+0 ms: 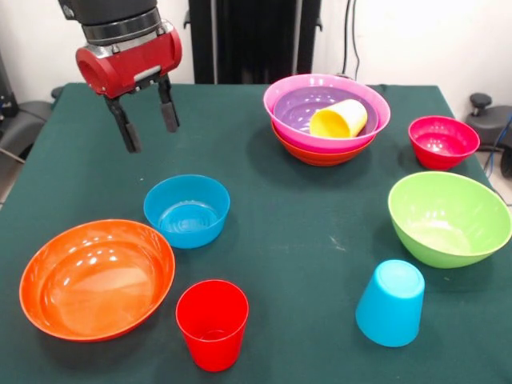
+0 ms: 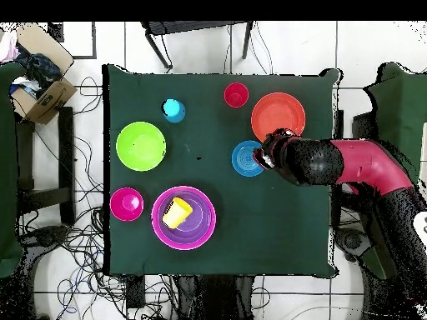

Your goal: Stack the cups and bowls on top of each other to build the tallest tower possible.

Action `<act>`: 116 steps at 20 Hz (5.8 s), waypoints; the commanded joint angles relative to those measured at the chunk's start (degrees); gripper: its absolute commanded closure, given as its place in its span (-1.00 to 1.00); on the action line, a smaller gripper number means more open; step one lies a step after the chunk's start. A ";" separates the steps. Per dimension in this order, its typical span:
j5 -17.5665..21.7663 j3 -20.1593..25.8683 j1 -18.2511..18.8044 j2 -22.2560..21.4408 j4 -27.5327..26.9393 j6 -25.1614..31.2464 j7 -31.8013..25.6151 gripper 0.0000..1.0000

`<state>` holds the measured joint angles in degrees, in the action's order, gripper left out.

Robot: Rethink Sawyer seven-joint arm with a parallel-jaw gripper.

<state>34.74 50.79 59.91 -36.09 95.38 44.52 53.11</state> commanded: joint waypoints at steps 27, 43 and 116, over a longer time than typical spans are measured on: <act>10.62 -7.16 -9.29 10.65 -10.23 7.97 -8.42 -1.00; 9.74 -8.87 -9.43 8.73 -5.75 8.88 -4.17 -1.00; 16.08 -17.32 -13.36 16.30 -7.74 -9.78 1.50 1.00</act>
<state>46.83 37.82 49.56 -19.81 91.45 36.05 53.12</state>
